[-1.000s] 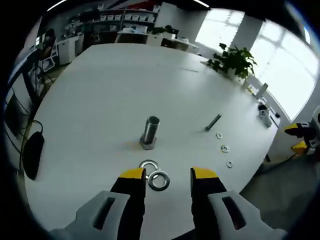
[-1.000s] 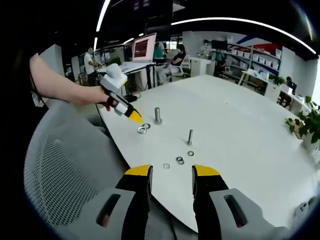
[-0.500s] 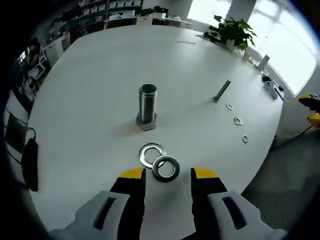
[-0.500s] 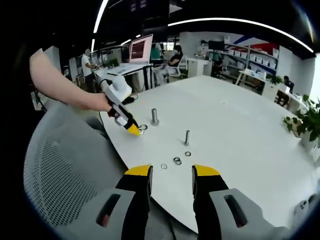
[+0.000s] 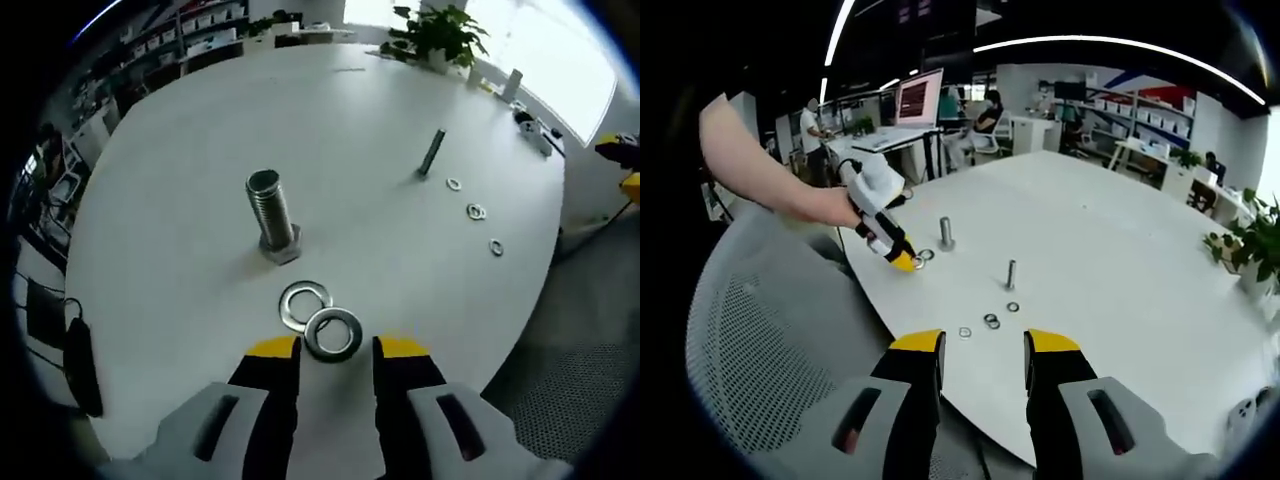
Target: Place the washer onto the threaded stud by aligning its center hole with the stud, sliding it down to the base, and recovering from edge contact or off-axis alignment until the washer reaches the visible bottom stop.
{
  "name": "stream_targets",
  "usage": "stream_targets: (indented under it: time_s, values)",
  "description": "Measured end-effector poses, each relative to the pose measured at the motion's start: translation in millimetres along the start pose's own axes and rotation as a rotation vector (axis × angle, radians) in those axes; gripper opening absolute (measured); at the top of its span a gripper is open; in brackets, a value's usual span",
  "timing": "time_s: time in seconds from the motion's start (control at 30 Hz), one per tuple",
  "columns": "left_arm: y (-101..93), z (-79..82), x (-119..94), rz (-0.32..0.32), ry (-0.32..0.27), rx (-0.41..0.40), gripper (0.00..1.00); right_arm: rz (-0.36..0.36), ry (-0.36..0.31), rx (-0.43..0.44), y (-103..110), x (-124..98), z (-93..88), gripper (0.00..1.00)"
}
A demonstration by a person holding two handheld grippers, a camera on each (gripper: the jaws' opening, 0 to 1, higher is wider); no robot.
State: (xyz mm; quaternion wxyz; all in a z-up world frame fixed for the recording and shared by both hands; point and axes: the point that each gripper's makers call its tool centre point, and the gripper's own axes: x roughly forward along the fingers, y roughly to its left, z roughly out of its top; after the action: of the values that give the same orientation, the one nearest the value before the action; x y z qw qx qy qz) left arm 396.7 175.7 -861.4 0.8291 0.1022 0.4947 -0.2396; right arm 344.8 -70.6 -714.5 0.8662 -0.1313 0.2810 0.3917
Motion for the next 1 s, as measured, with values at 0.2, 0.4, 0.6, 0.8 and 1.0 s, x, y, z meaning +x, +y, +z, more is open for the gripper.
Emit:
stream_targets:
  time_s: [0.2,0.4,0.6,0.8,1.0]
  values:
    - [-3.2,0.6,1,-0.011,0.002,0.028,0.26,0.000,0.000,0.000,0,0,-0.2,0.34]
    - [-7.3,6.0,5,-0.019,-0.001,0.070,0.27,-0.002,-0.002,0.001,-1,0,0.2,0.34]
    - [-9.4,4.3,4,-0.029,0.011,0.095,0.25,-0.007,-0.002,0.003,-2,0,-0.2,0.34]
    - [-12.1,1.6,3,-0.060,0.029,0.093,0.24,-0.002,-0.004,0.004,-2,0,0.5,0.34]
    - [-13.2,2.1,4,-0.067,0.064,0.164,0.24,-0.002,-0.005,0.003,-1,0,0.8,0.34]
